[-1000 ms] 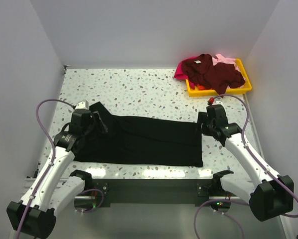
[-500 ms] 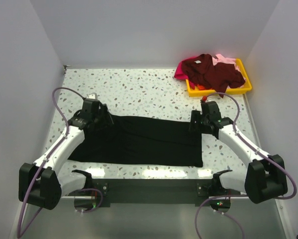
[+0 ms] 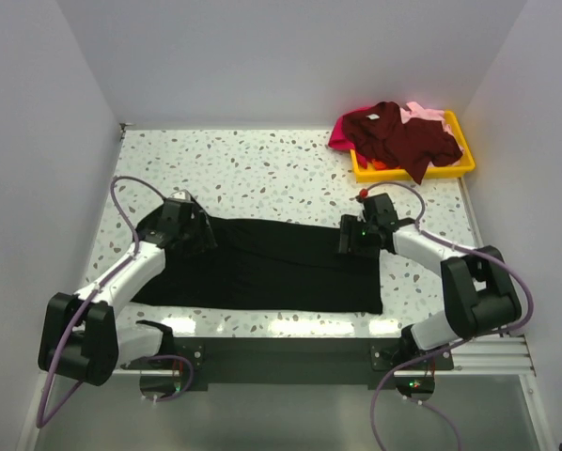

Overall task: Fold and stack the t-shirts
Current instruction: Fold the tshirt

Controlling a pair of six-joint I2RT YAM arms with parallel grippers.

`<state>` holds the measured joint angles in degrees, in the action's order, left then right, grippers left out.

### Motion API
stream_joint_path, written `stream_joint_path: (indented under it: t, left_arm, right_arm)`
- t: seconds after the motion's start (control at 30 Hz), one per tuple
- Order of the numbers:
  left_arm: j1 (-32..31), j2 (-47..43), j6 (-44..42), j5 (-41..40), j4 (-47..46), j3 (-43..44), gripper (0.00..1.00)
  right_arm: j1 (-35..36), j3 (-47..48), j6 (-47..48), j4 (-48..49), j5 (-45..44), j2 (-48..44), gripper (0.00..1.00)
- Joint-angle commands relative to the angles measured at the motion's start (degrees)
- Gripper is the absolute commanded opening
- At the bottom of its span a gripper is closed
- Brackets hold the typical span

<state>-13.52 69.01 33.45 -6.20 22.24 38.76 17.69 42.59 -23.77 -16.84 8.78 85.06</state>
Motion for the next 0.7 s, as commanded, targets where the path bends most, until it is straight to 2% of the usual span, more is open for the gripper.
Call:
stream_joint_path:
  t: [0.0, 0.07, 0.2, 0.53, 0.67]
  left_arm:
    - [0.33, 0.95, 0.30, 0.57, -4.31, -1.14, 0.76]
    - [0.33, 0.86, 0.39, 1.10, -4.57, -1.23, 0.76]
    - [0.16, 0.33, 0.21, 1.89, -4.75, -0.62, 0.76]
    - [0.07, -1.34, 0.39, 3.38, -4.66, -0.35, 0.76]
    - [0.07, -1.87, 0.12, 2.86, -4.57, -0.79, 0.76]
  right_arm:
    - [0.15, 0.12, -1.54, 1.46, 1.51, 3.27, 0.69]
    - [-0.46, 0.22, -2.24, 0.59, 0.20, 5.54, 0.70]
    - [-6.60, -1.01, -3.04, 1.02, 3.35, 8.81, 0.71]
    - [-14.70, 0.56, -0.84, -5.48, -0.16, 6.35, 0.75]
    - [-20.04, 0.92, 1.52, -7.33, -0.86, 6.44, 0.75]
